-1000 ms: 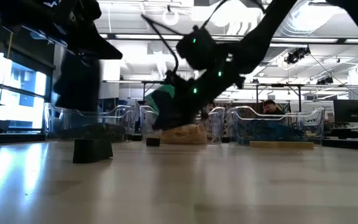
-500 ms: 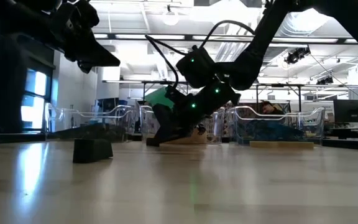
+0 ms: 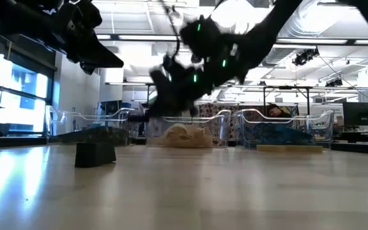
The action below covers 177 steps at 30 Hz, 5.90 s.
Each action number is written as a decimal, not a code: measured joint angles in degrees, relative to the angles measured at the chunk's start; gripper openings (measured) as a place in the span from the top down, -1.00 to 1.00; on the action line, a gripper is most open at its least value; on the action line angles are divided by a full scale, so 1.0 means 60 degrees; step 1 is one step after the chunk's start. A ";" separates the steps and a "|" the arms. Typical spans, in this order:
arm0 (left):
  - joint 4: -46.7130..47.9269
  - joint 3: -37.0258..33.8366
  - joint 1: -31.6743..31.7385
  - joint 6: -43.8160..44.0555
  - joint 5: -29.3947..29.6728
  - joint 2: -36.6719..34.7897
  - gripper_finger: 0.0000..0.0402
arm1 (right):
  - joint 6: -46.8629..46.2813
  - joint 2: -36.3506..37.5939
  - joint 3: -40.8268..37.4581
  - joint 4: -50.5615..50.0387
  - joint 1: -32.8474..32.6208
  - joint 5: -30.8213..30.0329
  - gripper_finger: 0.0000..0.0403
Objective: Sort rubber bands into baskets
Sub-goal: Put the black rubber band into the left transparent bin, then put the brown rubber band into the middle transparent bin
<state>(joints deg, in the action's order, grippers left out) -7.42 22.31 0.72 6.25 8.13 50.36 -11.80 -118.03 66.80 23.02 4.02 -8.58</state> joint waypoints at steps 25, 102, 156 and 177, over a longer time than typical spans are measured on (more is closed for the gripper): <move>0.0003 0.0004 -0.0534 -0.0715 -0.0739 0.0457 0.10 | 0.1698 0.1441 -0.0003 0.0205 -0.1324 -0.0904 1.00; -0.0247 0.0094 0.0116 -0.1109 0.0495 0.0410 1.00 | 0.1871 0.2298 -0.0014 -0.1035 -0.1918 -0.2209 0.09; 0.4937 0.2262 0.7444 -0.0337 0.1078 0.1199 0.09 | 0.1071 0.3933 -0.0018 -0.6193 -0.1971 -0.3876 0.19; 0.2377 0.1799 0.4347 -0.0416 0.1098 -0.1066 0.03 | -0.0616 0.6010 -0.3984 -0.3789 -0.2490 -0.4239 0.99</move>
<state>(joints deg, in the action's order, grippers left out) 6.85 33.10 26.80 3.75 14.72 43.96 -15.49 -81.97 42.90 0.29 -10.92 -34.01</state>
